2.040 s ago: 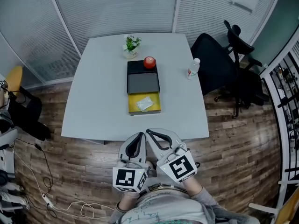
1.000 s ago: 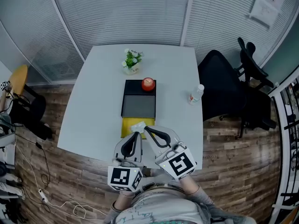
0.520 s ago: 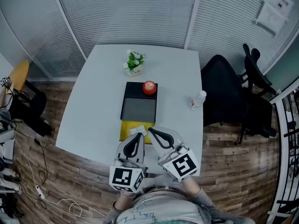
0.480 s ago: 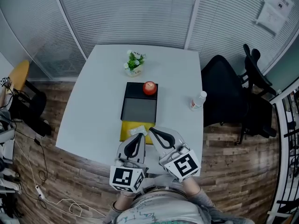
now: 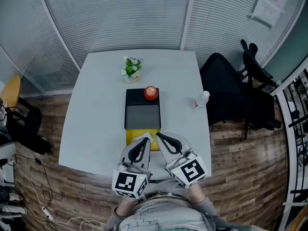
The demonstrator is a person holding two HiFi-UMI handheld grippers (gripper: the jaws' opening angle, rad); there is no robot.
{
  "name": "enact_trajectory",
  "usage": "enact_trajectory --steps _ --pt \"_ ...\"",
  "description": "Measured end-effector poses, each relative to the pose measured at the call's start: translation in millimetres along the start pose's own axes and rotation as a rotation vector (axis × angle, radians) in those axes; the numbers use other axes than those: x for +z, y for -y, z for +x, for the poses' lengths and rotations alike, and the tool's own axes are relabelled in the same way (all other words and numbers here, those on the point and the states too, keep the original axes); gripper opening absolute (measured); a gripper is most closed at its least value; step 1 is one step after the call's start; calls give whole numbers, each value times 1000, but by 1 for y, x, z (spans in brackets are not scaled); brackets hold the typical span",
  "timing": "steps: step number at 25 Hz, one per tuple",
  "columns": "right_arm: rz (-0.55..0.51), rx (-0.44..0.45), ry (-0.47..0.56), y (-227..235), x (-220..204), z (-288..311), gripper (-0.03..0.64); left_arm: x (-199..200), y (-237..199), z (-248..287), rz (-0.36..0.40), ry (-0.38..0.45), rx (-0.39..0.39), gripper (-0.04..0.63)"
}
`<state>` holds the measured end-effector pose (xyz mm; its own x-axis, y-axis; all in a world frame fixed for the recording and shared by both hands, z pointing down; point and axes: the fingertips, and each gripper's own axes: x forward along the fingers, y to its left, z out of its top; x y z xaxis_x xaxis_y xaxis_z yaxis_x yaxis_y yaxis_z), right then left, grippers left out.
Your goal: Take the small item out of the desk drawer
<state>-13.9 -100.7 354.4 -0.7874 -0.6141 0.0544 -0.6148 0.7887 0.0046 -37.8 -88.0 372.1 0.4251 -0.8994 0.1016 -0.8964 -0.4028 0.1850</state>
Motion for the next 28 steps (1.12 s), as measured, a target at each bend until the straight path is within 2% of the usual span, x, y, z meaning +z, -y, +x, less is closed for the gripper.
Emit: enact_trajectory --steps 6,14,22,28 --pt "4 -55 14 -22 4 20 3 2 -29 -20 -8 -8 -61 -3" --pt "-66 -115 21 -44 7 50 3 -2 -73 -28 -27 -29 -148 -3" --pt "-58 -185 20 -54 0 58 3 -8 -88 -31 -11 -57 -261 -3" --pt "-51 -190 -3 -56 -5 59 3 -13 -96 -31 -2 -77 -277 -3"
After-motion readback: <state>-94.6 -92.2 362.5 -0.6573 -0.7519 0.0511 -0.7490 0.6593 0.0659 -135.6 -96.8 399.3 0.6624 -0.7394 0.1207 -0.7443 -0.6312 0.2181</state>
